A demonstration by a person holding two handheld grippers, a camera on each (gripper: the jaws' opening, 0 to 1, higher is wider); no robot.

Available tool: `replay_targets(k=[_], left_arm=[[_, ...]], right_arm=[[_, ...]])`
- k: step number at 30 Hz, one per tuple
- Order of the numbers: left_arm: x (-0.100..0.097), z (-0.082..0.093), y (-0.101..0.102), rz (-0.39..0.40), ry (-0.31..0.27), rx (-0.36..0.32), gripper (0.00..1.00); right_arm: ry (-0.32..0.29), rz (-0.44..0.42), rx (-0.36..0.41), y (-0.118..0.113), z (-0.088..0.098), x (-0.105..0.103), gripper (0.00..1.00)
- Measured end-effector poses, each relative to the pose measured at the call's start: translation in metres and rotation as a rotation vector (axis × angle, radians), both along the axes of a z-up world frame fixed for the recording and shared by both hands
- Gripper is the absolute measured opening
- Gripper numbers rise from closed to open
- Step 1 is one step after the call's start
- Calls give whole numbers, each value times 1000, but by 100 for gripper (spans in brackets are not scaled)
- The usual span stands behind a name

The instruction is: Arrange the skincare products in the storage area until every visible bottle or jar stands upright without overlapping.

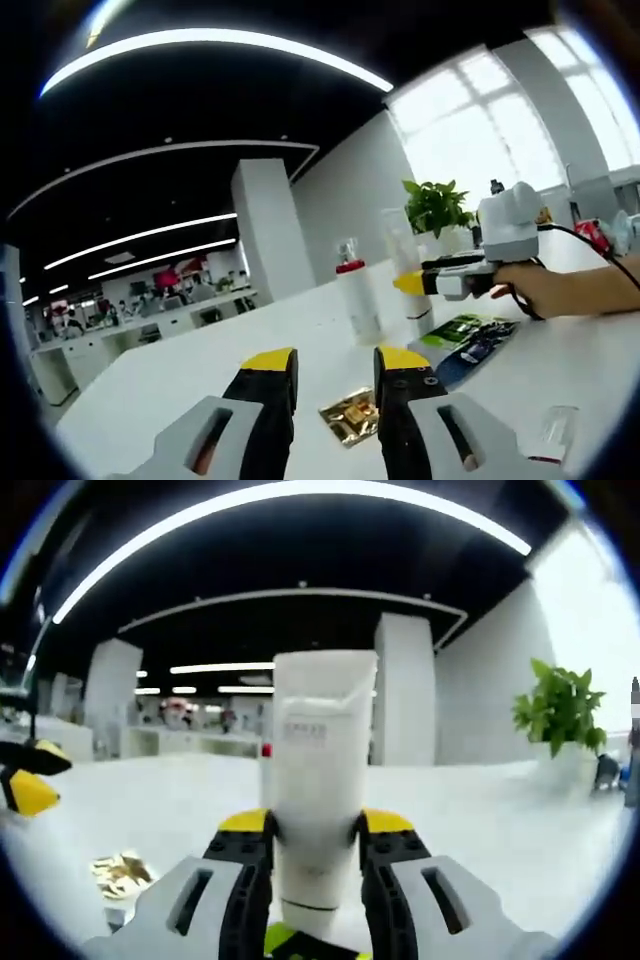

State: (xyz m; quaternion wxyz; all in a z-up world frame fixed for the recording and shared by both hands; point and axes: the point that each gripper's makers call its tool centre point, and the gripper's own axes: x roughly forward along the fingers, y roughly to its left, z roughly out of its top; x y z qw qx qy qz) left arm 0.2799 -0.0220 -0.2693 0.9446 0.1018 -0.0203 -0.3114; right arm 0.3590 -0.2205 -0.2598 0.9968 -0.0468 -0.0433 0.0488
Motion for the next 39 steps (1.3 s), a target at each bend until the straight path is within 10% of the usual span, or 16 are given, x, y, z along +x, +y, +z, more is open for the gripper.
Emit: replay_targets(k=[11, 39], left_arm=[[1, -1, 0, 1, 3, 2, 31], [2, -2, 5, 5, 7, -3, 31]], right_arm=[[131, -39, -75, 3, -29, -5, 34], [145, 108, -1, 33, -32, -8, 31]])
